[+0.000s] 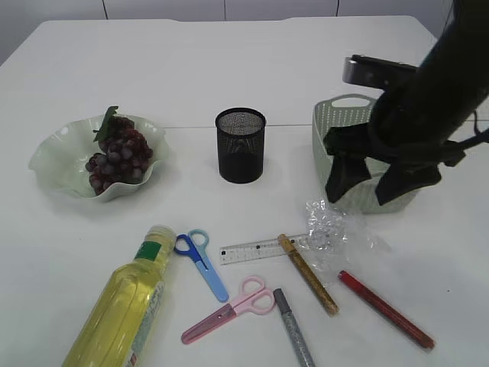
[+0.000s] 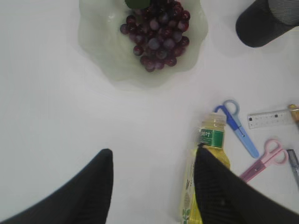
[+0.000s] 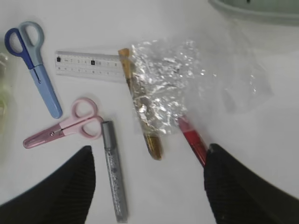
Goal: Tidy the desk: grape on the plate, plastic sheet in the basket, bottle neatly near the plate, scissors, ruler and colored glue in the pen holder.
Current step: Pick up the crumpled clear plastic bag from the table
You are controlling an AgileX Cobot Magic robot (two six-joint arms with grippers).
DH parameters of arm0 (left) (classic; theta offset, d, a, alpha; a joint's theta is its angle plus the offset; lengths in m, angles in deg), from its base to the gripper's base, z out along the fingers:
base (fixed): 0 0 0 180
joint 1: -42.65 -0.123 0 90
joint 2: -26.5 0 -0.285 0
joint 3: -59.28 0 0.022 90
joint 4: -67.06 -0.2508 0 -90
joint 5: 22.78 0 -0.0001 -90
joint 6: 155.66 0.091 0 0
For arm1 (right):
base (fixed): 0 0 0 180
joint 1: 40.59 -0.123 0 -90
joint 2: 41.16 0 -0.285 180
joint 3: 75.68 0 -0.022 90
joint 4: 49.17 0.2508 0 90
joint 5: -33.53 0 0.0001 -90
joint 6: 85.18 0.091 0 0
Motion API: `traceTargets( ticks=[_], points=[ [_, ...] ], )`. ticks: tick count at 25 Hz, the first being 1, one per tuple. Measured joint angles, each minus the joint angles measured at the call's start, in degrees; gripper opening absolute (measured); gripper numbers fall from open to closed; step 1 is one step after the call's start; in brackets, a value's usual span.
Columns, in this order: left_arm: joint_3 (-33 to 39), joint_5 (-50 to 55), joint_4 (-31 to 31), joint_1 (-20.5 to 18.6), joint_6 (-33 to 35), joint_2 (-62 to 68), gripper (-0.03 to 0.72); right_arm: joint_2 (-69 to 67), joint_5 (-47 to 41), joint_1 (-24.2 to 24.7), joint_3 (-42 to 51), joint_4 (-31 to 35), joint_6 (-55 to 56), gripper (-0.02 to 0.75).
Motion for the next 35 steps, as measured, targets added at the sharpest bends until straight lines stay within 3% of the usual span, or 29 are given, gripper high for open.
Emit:
traceTargets(
  ticks=[14, 19, 23, 30, 35],
  points=[
    [0.00, 0.31, 2.77, 0.00, 0.00, -0.48, 0.407, -5.09, -0.83, -2.09, -3.97, -0.29, -2.87, 0.522],
    [0.00, 0.40, 4.10, 0.00, 0.00, -0.48, 0.407, -5.56, 4.72, -5.03, -4.07, -8.62, 7.57, 0.512],
    [0.00, 0.40, 4.58, 0.00, 0.00, -0.48, 0.407, -8.12, 3.35, -6.44, -4.91, -13.88, 12.65, 0.512],
    [0.00, 0.40, 4.58, 0.00, 0.00, -0.48, 0.407, -12.11, 2.76, -8.92, -6.07, -16.18, 17.80, 0.512],
    [0.00, 0.40, 4.58, 0.00, 0.00, -0.48, 0.407, -15.70, 0.48, -11.92, -10.81, -21.49, 21.83, 0.510]
  ],
)
